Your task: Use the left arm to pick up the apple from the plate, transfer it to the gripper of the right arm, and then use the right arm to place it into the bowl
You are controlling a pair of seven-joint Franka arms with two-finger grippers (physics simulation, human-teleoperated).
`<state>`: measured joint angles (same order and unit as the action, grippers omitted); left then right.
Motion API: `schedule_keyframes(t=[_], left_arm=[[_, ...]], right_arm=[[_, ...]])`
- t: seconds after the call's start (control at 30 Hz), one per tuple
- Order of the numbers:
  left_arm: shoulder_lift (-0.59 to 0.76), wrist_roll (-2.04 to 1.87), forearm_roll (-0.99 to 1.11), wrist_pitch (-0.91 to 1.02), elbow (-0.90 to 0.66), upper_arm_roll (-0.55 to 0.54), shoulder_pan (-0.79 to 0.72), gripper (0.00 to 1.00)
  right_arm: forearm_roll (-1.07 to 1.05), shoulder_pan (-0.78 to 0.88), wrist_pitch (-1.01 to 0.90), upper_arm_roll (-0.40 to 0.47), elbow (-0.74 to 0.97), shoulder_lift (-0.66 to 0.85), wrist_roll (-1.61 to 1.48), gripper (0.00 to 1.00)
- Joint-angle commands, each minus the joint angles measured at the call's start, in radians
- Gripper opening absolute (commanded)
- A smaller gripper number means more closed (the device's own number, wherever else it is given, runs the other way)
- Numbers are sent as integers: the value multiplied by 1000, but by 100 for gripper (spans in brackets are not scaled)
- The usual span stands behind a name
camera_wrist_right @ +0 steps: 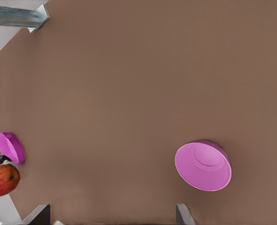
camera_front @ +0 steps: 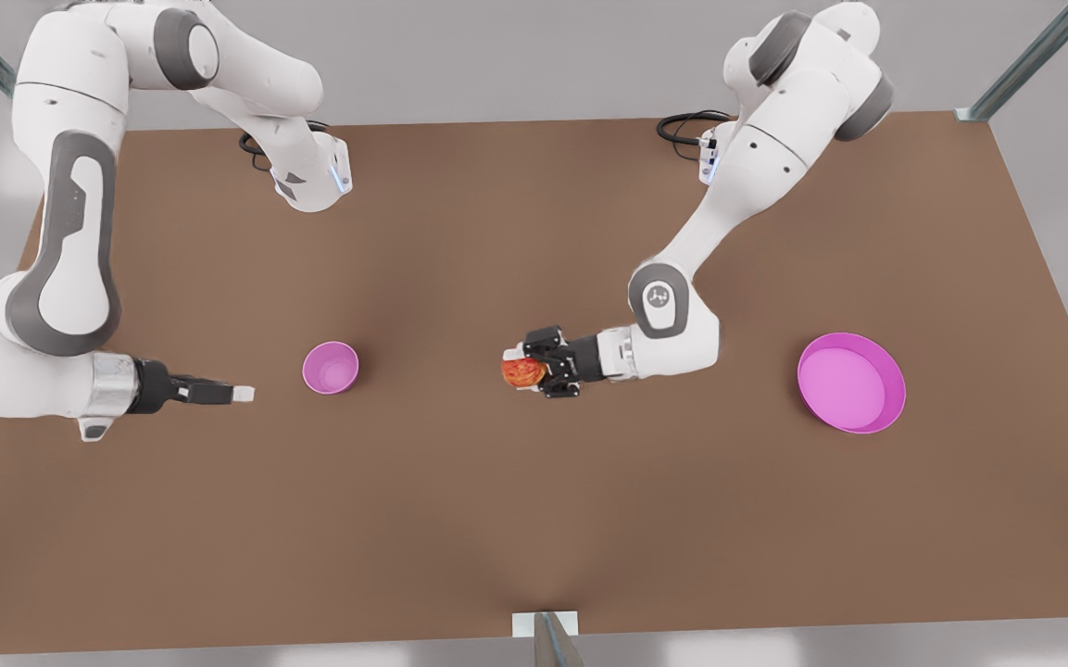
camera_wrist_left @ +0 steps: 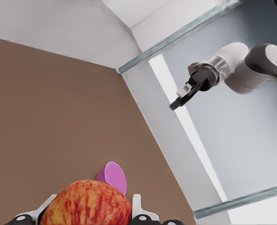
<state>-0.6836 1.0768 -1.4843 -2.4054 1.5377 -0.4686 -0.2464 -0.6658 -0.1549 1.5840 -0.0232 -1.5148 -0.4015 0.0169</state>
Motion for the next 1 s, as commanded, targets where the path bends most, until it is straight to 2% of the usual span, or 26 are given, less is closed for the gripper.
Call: schedule_keyframes(t=[0.0,0.17,0.27,0.33,0.47,0.6,0.7,0.9,0.97], left_arm=[[-91,528,-85,11,-131,-2,-43,79],[-283,580,-88,-101,-378,-2,-175,79],[-306,565,-90,-138,-418,-7,-183,79],[-310,565,-90,-139,-426,-5,-182,79],[-330,565,-90,-143,-445,-5,-189,79],[-335,566,-90,-150,-453,-5,-198,79],[-392,551,-90,-184,-547,-7,-243,79],[-415,549,-90,-202,-579,-7,-264,79],[-415,551,-91,-202,-579,-7,-264,79]], right_arm=[[-259,0,34,-1,-31,-10,-212,100],[-463,20,83,-23,-65,-76,-402,100],[-548,43,114,-26,-71,-123,-480,100],[-659,48,114,-27,-139,-132,-587,100],[-741,48,113,-57,-159,-166,-617,100],[-749,63,116,-64,-151,-189,-603,100],[-784,120,186,-66,-153,-224,-574,100],[-770,135,175,-95,-168,-223,-554,100],[-770,129,120,-95,-169,-221,-557,100]])
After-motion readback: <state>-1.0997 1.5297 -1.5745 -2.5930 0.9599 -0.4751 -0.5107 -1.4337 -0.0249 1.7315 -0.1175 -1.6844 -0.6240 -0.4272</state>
